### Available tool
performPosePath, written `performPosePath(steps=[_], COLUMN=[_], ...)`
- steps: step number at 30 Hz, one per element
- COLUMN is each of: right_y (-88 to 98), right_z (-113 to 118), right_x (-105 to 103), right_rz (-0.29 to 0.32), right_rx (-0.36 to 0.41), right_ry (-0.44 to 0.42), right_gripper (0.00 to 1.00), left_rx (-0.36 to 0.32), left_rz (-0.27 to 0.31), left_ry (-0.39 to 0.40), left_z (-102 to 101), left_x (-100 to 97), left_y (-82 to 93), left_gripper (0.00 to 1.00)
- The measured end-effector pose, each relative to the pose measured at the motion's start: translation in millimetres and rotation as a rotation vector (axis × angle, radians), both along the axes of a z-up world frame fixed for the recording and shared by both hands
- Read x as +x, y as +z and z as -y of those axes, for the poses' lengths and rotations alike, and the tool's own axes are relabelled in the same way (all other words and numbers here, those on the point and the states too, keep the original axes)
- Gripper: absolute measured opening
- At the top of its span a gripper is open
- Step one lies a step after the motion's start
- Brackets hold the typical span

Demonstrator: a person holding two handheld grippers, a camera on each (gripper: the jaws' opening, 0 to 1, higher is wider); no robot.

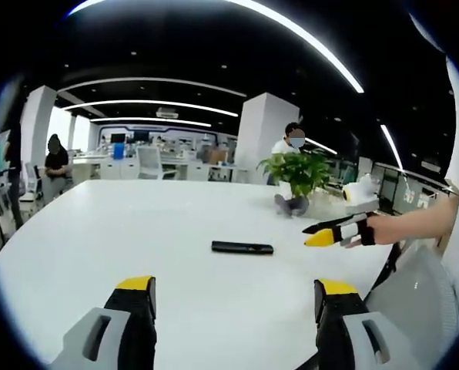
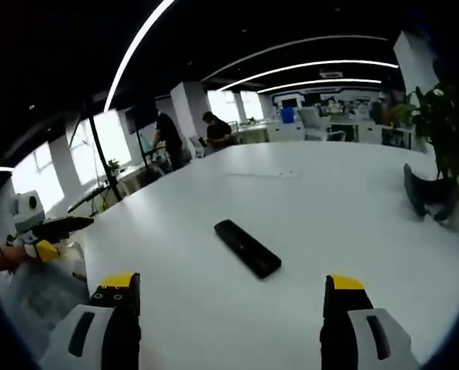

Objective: Press the specified remote control buttons in sequence, fully releasing each button before pressing the next.

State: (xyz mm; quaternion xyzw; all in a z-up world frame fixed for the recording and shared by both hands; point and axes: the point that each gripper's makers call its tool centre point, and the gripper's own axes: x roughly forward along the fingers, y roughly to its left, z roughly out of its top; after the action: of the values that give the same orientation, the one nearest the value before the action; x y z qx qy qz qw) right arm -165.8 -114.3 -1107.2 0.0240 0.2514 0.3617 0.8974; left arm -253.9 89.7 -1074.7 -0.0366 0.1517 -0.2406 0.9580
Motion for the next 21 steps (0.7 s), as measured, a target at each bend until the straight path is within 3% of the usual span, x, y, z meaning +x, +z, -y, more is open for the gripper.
performPosePath(steps=[8, 12, 17, 21], right_y=[17.3, 18.5, 23.2, 41.0], right_z=[20, 30, 37, 34], right_x=[-24, -25, -43, -53], right_rz=[0.035, 0.064, 0.097, 0.15], right_rx=[-0.01, -0.058, -0.126, -0.033], right_ry=[-0.058, -0.05, -0.033, -0.044], right_gripper=[0.99, 0.99, 0.99, 0.99], left_rx=[0.013, 0.026, 0.029, 0.035], left_rz=[0.02, 0.018, 0.015, 0.018], left_ry=[0.008, 0.004, 0.005, 0.008], left_z=[-2, -1, -2, -2], left_x=[0.8, 0.2, -0.3, -0.3], left_y=[2.4, 1.4, 1.1, 1.4], left_gripper=[0.91, 0.91, 0.91, 0.91])
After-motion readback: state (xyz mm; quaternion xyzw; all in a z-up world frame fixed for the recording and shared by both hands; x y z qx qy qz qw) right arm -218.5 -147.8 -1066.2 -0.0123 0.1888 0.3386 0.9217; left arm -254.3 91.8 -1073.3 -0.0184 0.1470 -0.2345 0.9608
